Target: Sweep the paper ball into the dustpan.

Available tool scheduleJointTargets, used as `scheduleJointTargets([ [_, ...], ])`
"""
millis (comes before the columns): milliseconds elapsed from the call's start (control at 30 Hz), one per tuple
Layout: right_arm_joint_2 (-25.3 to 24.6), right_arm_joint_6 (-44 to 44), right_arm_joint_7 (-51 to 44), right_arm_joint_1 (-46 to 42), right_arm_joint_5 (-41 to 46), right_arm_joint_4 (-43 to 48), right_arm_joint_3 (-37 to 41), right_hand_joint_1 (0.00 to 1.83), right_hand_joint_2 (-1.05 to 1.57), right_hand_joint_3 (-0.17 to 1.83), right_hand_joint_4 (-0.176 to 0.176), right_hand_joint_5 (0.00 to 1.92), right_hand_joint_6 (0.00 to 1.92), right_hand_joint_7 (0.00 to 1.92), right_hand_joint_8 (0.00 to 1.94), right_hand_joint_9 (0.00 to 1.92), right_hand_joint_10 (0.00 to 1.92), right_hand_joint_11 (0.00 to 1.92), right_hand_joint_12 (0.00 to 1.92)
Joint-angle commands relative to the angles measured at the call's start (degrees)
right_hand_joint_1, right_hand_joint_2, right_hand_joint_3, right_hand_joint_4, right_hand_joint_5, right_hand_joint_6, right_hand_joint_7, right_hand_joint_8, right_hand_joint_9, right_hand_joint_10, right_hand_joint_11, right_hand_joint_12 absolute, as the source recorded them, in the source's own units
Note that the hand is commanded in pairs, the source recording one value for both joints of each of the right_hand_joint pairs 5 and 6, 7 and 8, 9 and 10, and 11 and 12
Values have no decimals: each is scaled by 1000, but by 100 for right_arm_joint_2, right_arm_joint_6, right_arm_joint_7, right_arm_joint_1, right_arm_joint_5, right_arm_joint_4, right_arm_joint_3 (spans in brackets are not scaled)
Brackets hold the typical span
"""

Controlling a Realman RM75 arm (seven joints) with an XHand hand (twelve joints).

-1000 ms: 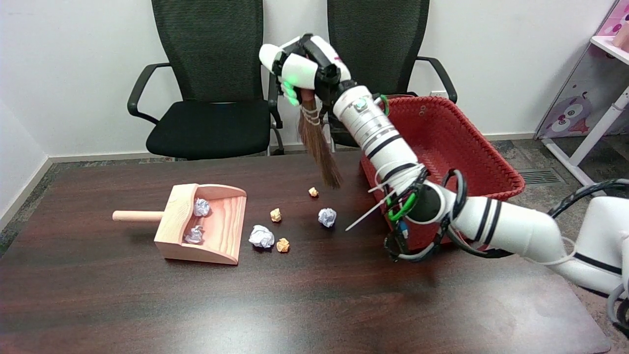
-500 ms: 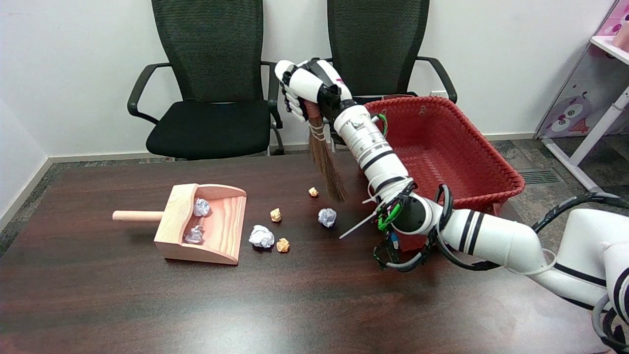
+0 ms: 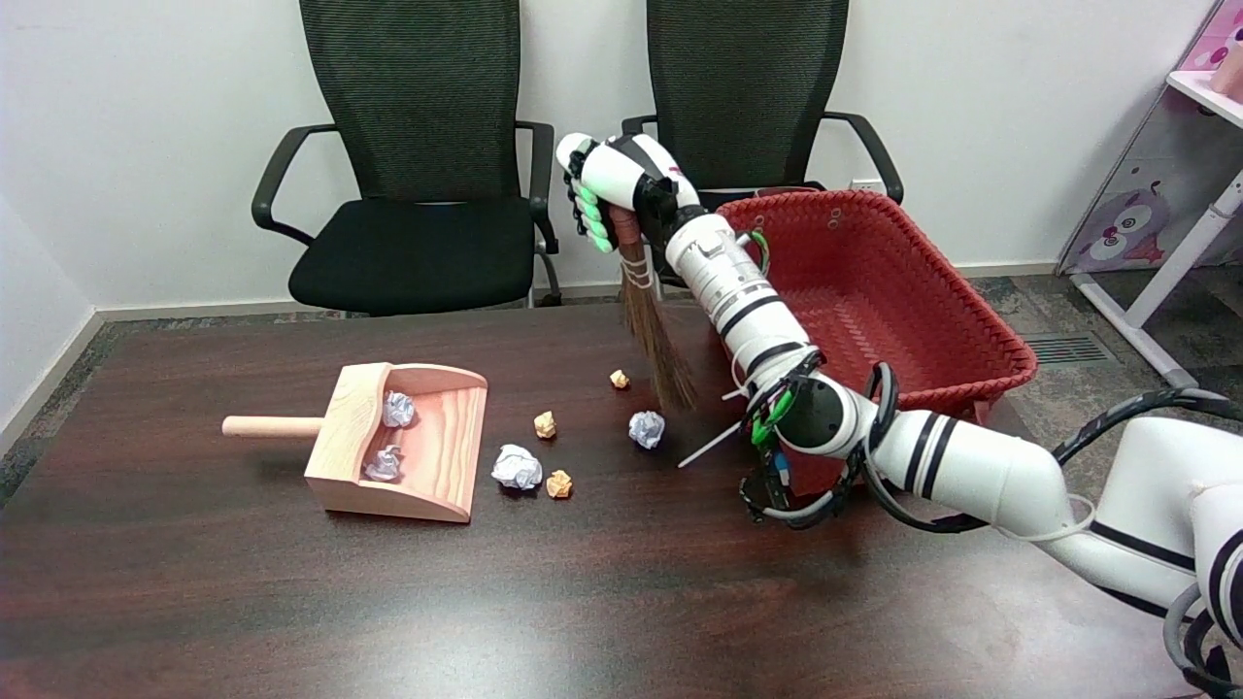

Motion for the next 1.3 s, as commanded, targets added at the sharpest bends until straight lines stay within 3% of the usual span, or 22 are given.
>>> scheduleJointTargets([
  [33, -181, 567, 1, 33, -234, 625, -51, 596, 1535, 1346, 79, 1920, 1920, 1920, 1920, 1920, 1920, 1920, 1920],
  [233, -299, 291, 1, -151, -1002, 715, 106, 579, 1541, 1337, 80, 1920, 1920, 1920, 1920, 1920, 1920, 1920, 1920],
  [800, -279, 247, -7, -1163, -1051, 144, 1026, 602, 1571, 1265, 81, 1920, 1920, 1920, 1920, 1920, 1920, 1920, 1920],
  [1300, -701, 356, -7, -1149, -1051, 607, 833, 595, 1571, 1370, 82, 1920, 1920, 1920, 1920, 1920, 1920, 1920, 1920],
])
